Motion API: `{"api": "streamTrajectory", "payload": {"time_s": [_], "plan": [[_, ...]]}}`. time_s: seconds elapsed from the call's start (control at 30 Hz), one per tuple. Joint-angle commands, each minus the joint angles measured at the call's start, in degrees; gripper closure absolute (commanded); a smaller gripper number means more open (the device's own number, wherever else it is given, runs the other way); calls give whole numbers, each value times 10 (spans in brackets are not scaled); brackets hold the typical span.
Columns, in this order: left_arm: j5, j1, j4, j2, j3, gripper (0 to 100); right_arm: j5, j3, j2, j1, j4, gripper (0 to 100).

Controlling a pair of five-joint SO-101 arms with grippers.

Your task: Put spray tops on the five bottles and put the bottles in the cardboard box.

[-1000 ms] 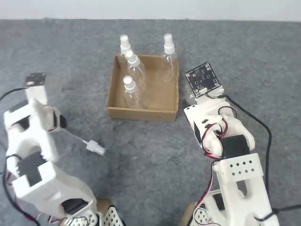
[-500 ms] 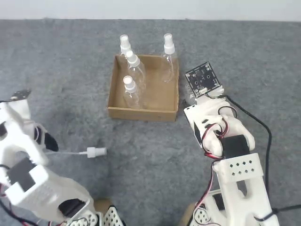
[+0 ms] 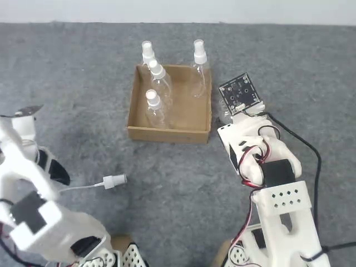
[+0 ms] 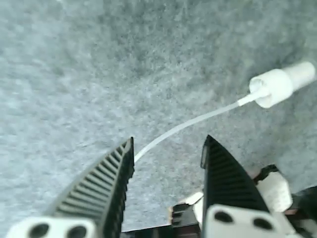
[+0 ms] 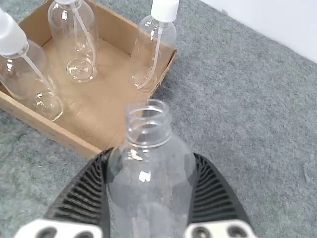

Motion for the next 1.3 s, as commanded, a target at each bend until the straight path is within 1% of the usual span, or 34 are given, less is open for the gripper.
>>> {"api": "streamTrajectory", "payload": {"time_s": [0.0, 0.2, 0.4, 0.57, 0.77, 0.87, 1.0, 1.13, 1.27], "plan": [[-68, 21, 38, -94, -32, 797, -5, -4, -22, 3, -15, 983], [-78, 66, 18, -119, -32, 798, -4, -3, -22, 3, -15, 983], [-81, 144, 12, -119, -32, 798, -4, 4, -22, -5, -25, 983], [-176, 200, 15, -119, -24, 798, -4, 9, -22, -6, -28, 983], [-248, 266, 12, -123, 35, 794, -4, 10, -22, -6, -28, 983], [-265, 298, 11, -123, 51, 794, -4, 10, -22, -6, -28, 983], [-264, 324, -41, -118, 67, 794, -4, 10, -22, -6, -28, 983], [-264, 340, -119, -118, 128, 794, -4, 10, -22, -6, -28, 983], [-264, 365, -169, -118, 187, 797, -4, 10, -22, -6, -28, 983]]}}
